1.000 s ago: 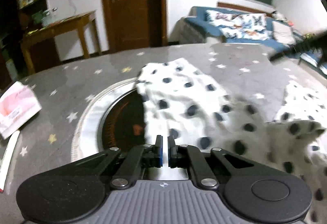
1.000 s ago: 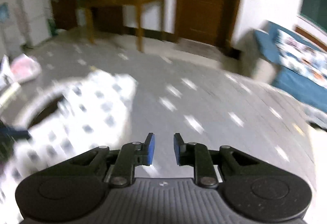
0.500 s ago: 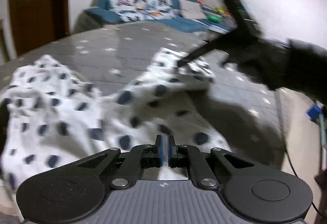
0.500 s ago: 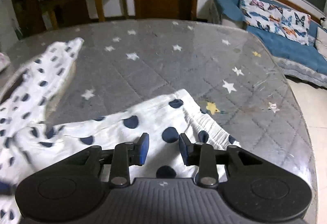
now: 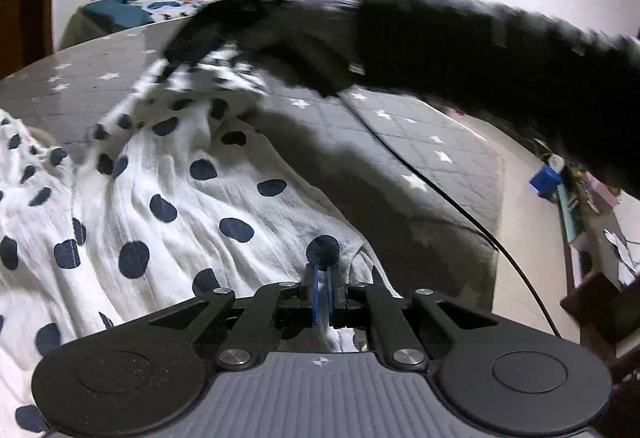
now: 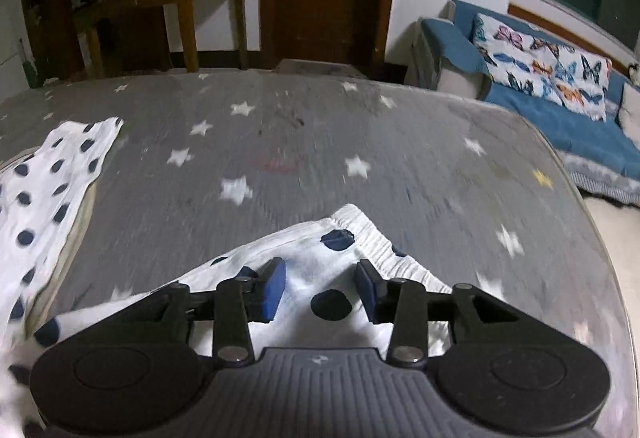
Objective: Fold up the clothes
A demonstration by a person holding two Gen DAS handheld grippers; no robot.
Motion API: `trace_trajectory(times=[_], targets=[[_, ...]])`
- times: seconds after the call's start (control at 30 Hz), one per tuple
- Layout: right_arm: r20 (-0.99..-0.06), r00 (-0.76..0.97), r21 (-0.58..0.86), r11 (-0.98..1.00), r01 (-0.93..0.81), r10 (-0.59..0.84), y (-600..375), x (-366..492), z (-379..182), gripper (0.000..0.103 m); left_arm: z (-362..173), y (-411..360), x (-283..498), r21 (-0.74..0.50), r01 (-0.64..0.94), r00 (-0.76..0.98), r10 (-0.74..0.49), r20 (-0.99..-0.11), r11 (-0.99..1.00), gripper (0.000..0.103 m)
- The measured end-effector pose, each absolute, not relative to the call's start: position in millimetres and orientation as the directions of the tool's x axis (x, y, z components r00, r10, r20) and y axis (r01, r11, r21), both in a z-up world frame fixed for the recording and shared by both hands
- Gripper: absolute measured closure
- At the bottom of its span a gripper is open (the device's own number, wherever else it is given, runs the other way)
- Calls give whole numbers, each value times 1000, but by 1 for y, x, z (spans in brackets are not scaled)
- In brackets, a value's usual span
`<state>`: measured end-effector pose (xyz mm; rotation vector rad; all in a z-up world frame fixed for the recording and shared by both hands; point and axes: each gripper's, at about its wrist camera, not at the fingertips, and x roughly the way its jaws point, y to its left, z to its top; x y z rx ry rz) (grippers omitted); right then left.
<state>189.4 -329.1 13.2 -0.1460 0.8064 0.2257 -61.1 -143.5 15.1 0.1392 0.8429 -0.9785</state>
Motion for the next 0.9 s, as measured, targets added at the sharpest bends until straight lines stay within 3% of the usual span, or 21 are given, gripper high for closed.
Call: trace_trajectory(times=[0.43, 0.7, 0.9], targets=[[-703, 681, -32, 948, -315, 203, -315, 225, 14, 58, 12, -149, -57, -276, 783, 253, -691, -678, 557, 98], [-724, 659, -39, 942, -333, 203, -325, 173, 20, 58, 32, -128, -62, -226, 752, 357, -671, -649, 619, 82], [-718, 673, -6, 965, -262, 178, -342, 167, 14, 56, 48, -91, -36, -177, 635, 493, -571, -656, 752, 81]])
